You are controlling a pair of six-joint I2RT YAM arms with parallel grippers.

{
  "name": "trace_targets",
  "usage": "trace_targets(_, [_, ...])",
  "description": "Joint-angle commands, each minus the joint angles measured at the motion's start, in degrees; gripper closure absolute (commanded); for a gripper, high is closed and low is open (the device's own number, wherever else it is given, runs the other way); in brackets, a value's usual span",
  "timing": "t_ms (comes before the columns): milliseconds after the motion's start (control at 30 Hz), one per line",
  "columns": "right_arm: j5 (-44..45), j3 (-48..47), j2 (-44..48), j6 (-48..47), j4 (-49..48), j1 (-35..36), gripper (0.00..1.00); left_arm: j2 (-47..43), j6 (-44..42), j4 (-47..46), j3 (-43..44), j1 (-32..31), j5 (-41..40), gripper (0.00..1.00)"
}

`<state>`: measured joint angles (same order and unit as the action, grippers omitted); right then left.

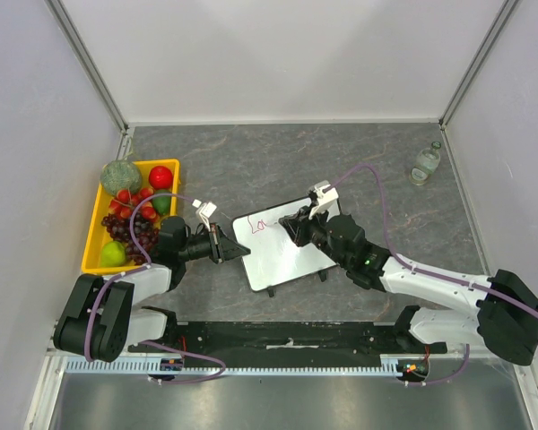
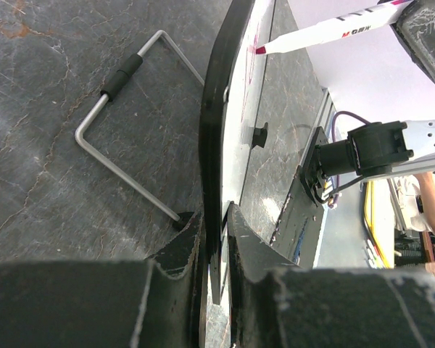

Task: Write a sentence on the whiteboard
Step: Write on the whiteboard with the whiteboard.

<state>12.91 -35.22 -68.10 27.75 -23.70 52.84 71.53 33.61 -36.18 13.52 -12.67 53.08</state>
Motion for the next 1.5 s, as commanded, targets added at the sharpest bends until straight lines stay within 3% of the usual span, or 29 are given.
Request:
trace_targets(0, [1.6,1.7,1.1,-0.1,1.5,-0.5,1.0,0.1,-0.8,-1.6,0.5,-0.2,0.4,0.98])
trace_targets(1467, [3.1,-4.2,-0.7,-0.7,1.0,-0.7,1.0,0.1,-0.8,-1.7,0.5,-0.1,0.4,0.98])
